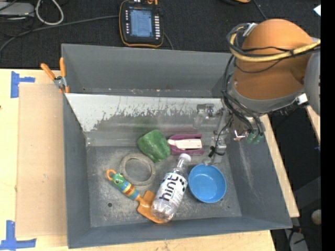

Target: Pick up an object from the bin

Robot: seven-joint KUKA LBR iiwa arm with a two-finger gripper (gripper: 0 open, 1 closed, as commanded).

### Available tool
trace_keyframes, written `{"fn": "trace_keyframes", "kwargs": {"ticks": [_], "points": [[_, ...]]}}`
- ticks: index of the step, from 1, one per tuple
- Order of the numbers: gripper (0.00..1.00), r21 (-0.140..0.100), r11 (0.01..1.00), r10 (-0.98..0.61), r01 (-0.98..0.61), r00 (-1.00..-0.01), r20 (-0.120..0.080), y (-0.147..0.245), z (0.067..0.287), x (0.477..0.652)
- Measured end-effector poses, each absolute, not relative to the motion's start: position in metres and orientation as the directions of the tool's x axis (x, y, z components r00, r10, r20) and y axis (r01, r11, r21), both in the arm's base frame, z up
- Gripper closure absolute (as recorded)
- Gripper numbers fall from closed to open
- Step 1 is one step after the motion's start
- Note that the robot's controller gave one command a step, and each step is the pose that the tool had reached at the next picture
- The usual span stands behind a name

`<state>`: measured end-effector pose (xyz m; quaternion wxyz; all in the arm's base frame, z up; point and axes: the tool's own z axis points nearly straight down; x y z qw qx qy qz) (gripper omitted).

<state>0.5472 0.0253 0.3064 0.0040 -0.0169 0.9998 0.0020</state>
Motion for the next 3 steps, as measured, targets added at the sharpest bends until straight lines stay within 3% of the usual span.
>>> {"fn": "trace_keyframes", "kwargs": {"ticks": [2, 3], "points": [[0.0, 0.001, 0.999, -0.047, -0.047, -0.999, 0.0, 0.01, 0.258, 0.534], [1.0, 0.0, 0.998, 0.056, 0.056, -0.998, 0.011, 0.068, 0.251, 0.498]]}}
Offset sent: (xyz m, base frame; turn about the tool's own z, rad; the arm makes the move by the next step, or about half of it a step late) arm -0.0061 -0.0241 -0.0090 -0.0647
